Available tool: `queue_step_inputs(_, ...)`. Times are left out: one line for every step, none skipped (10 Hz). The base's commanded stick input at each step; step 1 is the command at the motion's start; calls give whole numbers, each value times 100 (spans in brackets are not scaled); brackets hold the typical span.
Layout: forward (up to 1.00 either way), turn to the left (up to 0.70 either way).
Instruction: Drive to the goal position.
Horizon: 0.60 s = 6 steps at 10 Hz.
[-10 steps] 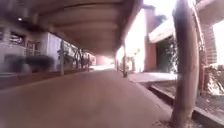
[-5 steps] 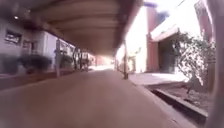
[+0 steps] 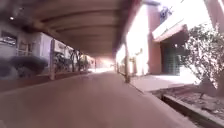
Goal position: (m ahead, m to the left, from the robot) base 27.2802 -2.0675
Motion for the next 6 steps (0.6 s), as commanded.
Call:
queue_step_inputs(85,0)
queue_step_inputs(85,0)
queue_step_inputs(85,0)
queue_step_inputs(85,0)
queue_step_inputs(85,0)
queue_step_inputs(85,0)
